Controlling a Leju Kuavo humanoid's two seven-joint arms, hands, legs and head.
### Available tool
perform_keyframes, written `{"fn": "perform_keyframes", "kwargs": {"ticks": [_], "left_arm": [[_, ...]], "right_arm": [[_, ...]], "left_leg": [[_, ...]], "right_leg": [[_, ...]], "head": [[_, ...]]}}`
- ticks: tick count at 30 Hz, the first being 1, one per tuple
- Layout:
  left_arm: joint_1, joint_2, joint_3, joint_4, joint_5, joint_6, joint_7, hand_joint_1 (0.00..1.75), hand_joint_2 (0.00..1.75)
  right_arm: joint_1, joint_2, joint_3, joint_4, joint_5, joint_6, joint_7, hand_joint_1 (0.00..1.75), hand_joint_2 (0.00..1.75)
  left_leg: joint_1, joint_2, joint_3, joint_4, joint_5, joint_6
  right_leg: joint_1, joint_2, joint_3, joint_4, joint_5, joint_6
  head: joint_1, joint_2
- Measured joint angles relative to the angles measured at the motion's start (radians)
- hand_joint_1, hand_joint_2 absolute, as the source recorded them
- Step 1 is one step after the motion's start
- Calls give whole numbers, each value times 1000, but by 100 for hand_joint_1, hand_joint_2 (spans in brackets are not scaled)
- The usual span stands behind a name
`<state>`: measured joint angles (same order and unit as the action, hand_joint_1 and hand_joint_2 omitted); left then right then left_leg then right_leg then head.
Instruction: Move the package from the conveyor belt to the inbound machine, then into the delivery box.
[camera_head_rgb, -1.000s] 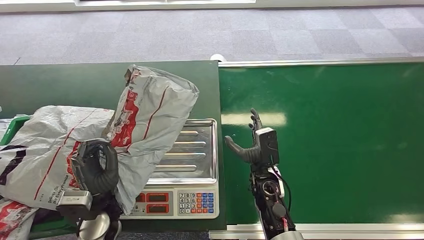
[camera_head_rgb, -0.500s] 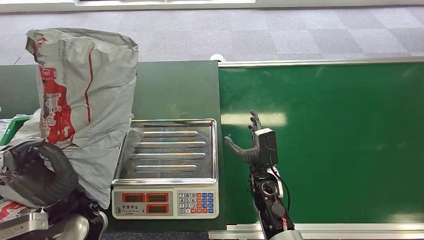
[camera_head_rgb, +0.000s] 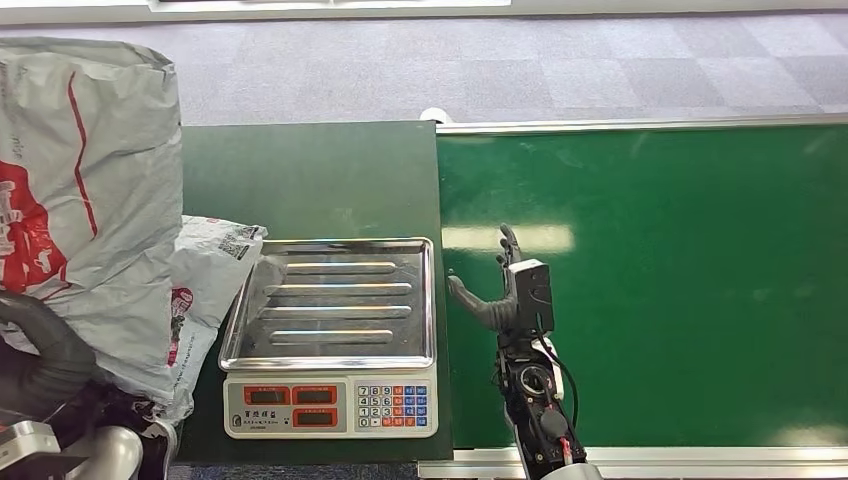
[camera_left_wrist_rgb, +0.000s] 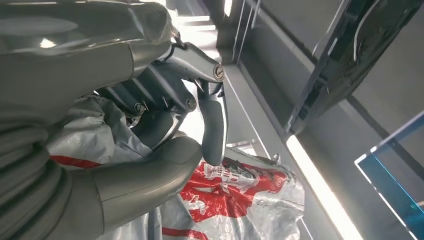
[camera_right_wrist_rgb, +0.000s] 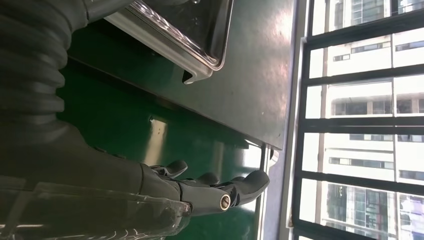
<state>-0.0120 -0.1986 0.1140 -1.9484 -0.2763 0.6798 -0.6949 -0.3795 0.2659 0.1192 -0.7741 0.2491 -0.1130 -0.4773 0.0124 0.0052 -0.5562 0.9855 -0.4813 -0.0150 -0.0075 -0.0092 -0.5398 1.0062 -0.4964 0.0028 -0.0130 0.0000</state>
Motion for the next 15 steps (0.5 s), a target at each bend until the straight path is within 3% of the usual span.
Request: {"fn": "perform_keyframes", "kwargs": {"ticks": [3,7,15], "left_arm": [[-20,-39,64,-7,-21,0,0,175,175],[-44,-82,148,-9,-30,0,0,175,0],[-106,-128,297,2,-94,0,0,175,0]], "right_arm": [[5,2,1,0,-3,-5,5,0,175],[12,2,3,-2,-7,-11,10,0,175],[25,2,8,-5,-5,-20,13,0,175]], "left_leg": [[0,0,0,0,0,0],[0,0,0,0,0,0],[0,0,0,0,0,0]], "right_leg": [[0,0,0,0,0,0],[0,0,0,0,0,0],[0,0,0,0,0,0]], "head": [[0,0],[0,0],[0,0]]}}
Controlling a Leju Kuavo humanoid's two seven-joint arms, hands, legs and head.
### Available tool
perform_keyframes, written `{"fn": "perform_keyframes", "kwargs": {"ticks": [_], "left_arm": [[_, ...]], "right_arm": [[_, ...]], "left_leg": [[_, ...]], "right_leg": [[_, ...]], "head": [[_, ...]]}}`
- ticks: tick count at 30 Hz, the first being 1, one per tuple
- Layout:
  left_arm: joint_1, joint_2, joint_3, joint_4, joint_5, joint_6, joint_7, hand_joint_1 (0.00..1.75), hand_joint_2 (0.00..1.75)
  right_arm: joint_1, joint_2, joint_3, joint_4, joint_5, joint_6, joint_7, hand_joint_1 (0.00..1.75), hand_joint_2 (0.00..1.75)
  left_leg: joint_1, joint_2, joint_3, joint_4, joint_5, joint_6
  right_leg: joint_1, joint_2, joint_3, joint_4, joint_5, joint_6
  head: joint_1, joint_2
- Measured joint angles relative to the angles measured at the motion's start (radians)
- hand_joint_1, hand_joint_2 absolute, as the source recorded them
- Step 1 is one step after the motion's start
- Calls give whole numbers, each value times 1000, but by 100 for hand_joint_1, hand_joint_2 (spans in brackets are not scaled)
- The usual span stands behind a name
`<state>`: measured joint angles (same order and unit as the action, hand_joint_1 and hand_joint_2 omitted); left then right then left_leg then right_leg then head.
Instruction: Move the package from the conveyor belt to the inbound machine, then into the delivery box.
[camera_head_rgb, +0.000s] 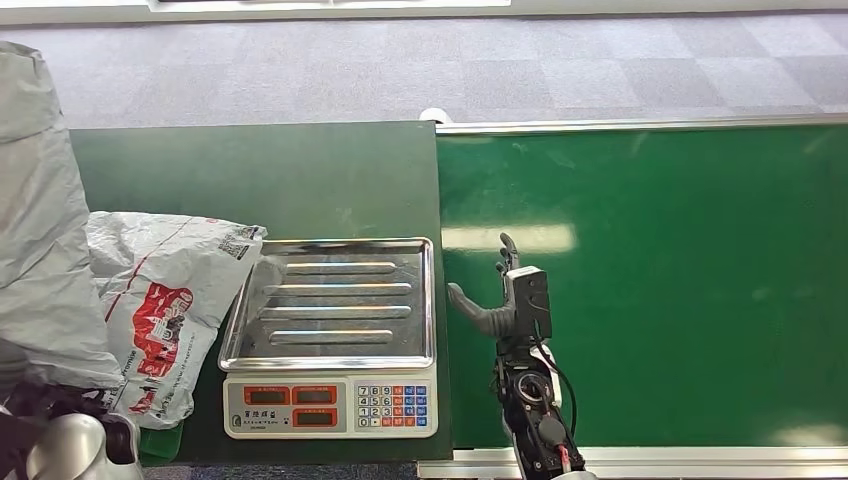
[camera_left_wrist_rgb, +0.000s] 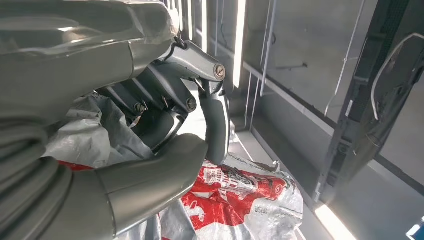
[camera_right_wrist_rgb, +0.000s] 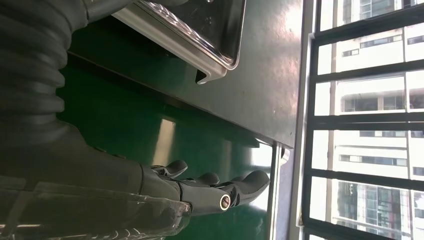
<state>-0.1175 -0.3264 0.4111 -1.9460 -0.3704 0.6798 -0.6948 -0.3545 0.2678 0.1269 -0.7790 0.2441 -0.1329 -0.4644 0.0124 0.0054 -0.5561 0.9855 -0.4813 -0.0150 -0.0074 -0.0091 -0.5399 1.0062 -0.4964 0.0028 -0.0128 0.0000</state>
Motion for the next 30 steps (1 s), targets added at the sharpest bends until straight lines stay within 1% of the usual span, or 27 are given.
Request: {"fn": "perform_keyframes", "kwargs": {"ticks": [6,13,23,27,30], "left_arm": [[-40,-10,89,15,-52,0,0,175,0],[-60,-13,142,22,-107,0,0,175,0],[-99,-14,249,38,-293,0,0,174,0],[-112,-14,292,47,-373,0,0,164,0],[-119,-14,326,55,-428,0,0,164,0]], "right_arm": [[9,0,5,-9,-4,-4,4,0,175],[11,0,11,-12,-6,-5,6,0,175],[26,-1,16,-25,-9,-9,9,0,175],[32,-3,16,-32,-9,-8,12,0,175],[37,-5,17,-34,-9,-8,12,0,175]], "left_leg": [[0,0,0,0,0,0],[0,0,0,0,0,0],[0,0,0,0,0,0],[0,0,0,0,0,0],[0,0,0,0,0,0]], "right_leg": [[0,0,0,0,0,0],[0,0,0,0,0,0],[0,0,0,0,0,0],[0,0,0,0,0,0],[0,0,0,0,0,0]], "head": [[0,0],[0,0],[0,0],[0,0],[0,0]]}}
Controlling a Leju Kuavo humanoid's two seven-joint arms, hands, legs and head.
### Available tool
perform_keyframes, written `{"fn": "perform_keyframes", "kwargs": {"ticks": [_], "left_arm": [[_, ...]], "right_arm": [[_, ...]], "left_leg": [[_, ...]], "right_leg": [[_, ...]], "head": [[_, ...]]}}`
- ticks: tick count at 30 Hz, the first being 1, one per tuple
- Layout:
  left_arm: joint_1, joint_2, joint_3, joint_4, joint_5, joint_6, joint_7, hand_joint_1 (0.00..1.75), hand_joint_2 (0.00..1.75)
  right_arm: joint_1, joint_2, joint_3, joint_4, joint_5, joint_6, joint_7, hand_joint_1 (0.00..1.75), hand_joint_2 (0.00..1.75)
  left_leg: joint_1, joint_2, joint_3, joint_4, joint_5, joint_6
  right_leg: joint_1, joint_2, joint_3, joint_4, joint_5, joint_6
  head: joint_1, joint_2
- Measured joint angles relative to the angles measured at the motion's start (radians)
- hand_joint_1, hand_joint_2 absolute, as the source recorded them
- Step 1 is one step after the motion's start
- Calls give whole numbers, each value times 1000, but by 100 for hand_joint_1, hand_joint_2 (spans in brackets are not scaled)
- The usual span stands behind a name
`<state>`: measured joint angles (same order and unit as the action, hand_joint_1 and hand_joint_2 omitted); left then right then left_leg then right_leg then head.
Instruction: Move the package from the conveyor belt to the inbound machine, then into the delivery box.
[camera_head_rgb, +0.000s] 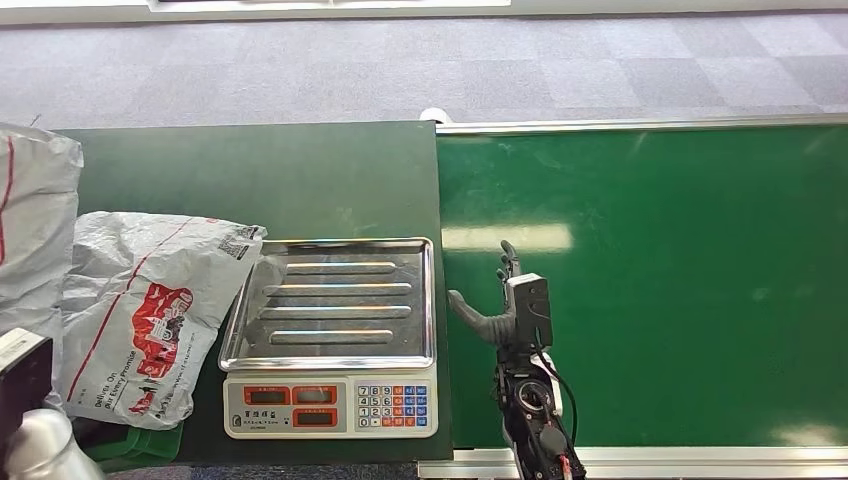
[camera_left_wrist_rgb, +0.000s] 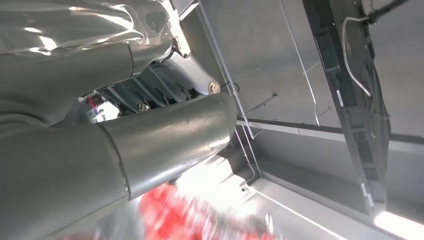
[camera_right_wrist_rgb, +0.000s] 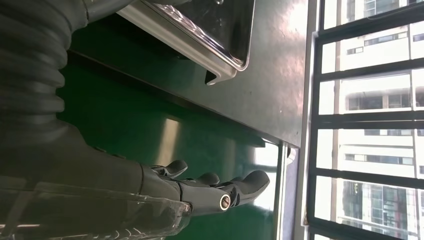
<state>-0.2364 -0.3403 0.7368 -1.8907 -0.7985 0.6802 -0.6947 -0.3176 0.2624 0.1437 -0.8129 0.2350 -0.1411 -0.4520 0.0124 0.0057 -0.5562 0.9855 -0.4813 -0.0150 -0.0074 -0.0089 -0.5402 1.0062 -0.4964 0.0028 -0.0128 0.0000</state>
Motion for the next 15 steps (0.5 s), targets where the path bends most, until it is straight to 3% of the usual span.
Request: {"fn": "perform_keyframes", "kwargs": {"ticks": [8,10,11,14,15], "left_arm": [[-15,0,43,18,-18,0,0,165,0],[-18,0,49,20,-23,0,0,158,0],[-20,0,52,22,-30,0,0,143,0],[-25,0,70,29,-64,0,0,30,0],[-26,0,75,30,-71,0,0,5,0]], "right_arm": [[5,-3,0,-3,0,0,0,0,175],[5,-3,0,-4,0,0,0,0,175],[7,-4,0,-5,0,0,0,0,175],[15,-5,0,-18,1,1,1,0,175],[17,-6,0,-21,1,1,1,0,175]], "left_leg": [[0,0,0,0,0,0],[0,0,0,0,0,0],[0,0,0,0,0,0],[0,0,0,0,0,0],[0,0,0,0,0,0]], "right_leg": [[0,0,0,0,0,0],[0,0,0,0,0,0],[0,0,0,0,0,0],[0,0,0,0,0,0],[0,0,0,0,0,0]], "head": [[0,0],[0,0],[0,0],[0,0],[0,0]]}}
